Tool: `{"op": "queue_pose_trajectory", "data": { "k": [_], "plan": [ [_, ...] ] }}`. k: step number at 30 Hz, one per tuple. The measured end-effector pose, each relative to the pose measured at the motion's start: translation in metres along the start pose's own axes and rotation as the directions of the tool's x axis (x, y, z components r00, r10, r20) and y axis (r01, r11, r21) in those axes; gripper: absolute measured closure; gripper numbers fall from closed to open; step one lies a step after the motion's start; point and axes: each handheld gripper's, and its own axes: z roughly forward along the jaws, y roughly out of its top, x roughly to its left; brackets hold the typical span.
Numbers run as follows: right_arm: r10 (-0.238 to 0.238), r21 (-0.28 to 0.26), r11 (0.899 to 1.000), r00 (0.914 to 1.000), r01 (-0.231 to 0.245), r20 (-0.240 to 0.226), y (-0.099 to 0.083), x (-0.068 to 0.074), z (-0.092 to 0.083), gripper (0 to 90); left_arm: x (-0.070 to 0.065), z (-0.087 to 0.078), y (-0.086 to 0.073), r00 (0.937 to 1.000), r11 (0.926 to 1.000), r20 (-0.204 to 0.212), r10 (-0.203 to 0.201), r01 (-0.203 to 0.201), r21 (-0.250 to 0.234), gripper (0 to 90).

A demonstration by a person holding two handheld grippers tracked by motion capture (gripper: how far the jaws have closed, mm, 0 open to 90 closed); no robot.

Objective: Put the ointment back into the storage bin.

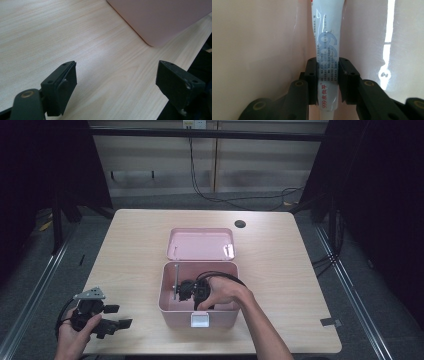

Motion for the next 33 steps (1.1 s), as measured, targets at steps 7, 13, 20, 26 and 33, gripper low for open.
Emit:
{"op": "queue_pose_trajectory", "data": {
  "k": [7,13,20,26,33],
  "plan": [
    [0.006,0.015,1.000,0.9995,-0.006,-0.031,0.003,-0.002,0.004,70.6,0.000,0.000,0.000,1.0000,1.0000,-0.003,0.000,0.000,-0.005,17.0],
    [0.008,0.020,1.000,0.9994,-0.007,-0.033,0.002,-0.003,0.005,70.1,0.000,0.000,0.000,1.0000,1.0000,-0.007,-0.002,0.002,-0.003,17.1],
    [0.004,0.018,1.000,0.9994,-0.003,-0.034,0.002,-0.002,0.001,69.2,0.000,0.000,0.000,1.0000,1.0000,-0.007,-0.003,0.003,-0.005,17.0],
    [0.004,0.001,1.000,0.9999,-0.004,-0.011,0.001,0.000,-0.004,65.6,0.000,-0.001,0.000,1.0000,1.0000,-0.007,-0.001,0.001,-0.001,17.1],
    [0.021,-0.016,1.000,0.9992,-0.021,0.032,-0.004,0.001,-0.012,60.4,0.000,0.000,0.000,1.0000,1.0000,-0.007,-0.003,0.003,-0.004,17.0]
  ]
}}
